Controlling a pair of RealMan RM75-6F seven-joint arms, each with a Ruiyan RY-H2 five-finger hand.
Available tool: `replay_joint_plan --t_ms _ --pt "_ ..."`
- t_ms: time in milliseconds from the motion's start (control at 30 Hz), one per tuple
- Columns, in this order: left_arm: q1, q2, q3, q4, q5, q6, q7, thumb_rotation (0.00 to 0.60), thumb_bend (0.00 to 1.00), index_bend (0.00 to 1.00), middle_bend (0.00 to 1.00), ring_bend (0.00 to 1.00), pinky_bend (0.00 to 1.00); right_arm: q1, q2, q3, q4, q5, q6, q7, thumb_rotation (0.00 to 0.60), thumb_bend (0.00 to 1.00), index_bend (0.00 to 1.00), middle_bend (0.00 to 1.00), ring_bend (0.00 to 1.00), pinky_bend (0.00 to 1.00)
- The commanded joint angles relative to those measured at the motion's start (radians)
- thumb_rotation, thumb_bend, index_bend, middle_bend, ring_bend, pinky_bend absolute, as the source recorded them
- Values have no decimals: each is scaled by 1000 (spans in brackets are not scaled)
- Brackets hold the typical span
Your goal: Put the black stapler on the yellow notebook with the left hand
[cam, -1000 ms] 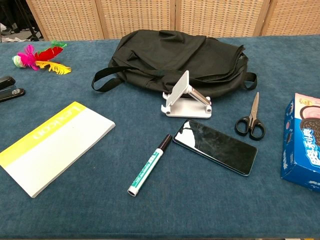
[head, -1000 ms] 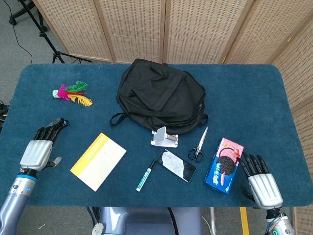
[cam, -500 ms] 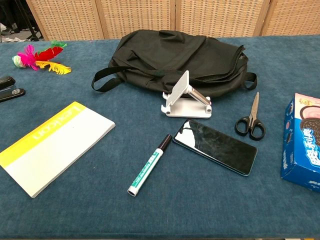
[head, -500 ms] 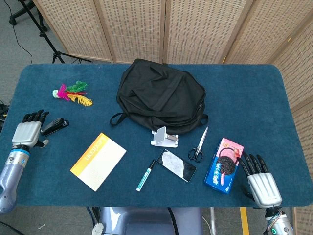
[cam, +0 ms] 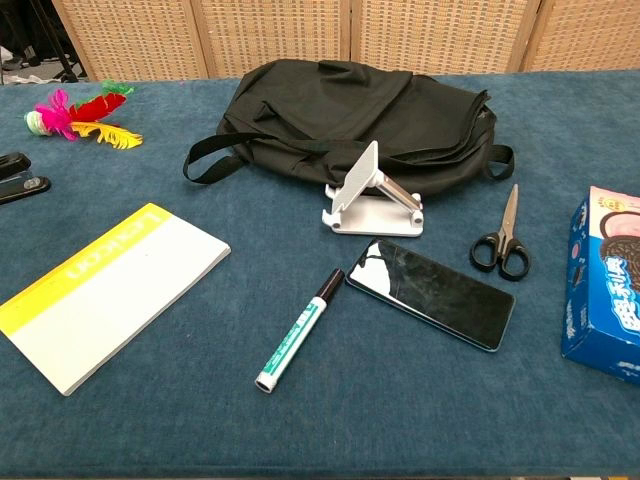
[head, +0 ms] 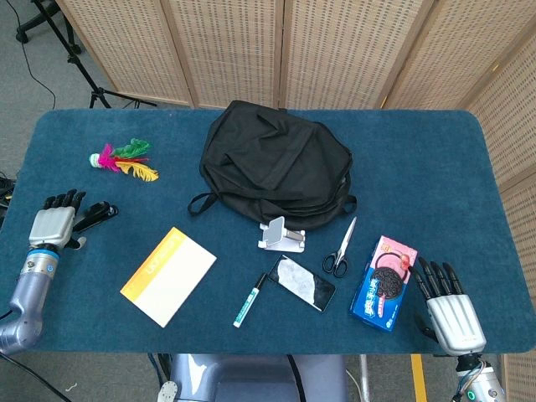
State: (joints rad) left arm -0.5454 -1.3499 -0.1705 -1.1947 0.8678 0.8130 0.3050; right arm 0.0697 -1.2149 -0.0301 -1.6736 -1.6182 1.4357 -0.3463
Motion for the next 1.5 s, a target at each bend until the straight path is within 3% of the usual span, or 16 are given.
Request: replay_joint_plan --t_ms 33,367,800,1133,1267,1500 --pt "-8 -22 2 35 -10 -6 -5 600 282 66 0 0 0 0 -1 -1 1 -2 0 -2 600 337 67 0 0 0" --pt "-20 -65 9 107 -36 -25 2 600 294 214 0 0 0 -1 -3 -2 1 -5 4 -4 600 336 67 0 0 0" --pt "-29 -108 12 151 -19 2 13 600 320 267 0 0 0 0 -4 -4 1 -7 2 -9 600 337 68 0 0 0" --pt "-23 -167 1 211 -4 44 6 600 409 358 0 0 2 -1 -2 -6 -1 -10 4 -7 600 337 67 0 0 0" --pt "-17 -189 0 243 15 57 -8 600 443 404 15 6 67 -1 -2 -6 -1 -12 5 -7 600 337 67 0 0 0" --pt "-9 -225 -3 294 60 89 -29 600 511 479 157 122 175 -1 -4 -7 0 -13 4 -9 600 336 67 0 0 0"
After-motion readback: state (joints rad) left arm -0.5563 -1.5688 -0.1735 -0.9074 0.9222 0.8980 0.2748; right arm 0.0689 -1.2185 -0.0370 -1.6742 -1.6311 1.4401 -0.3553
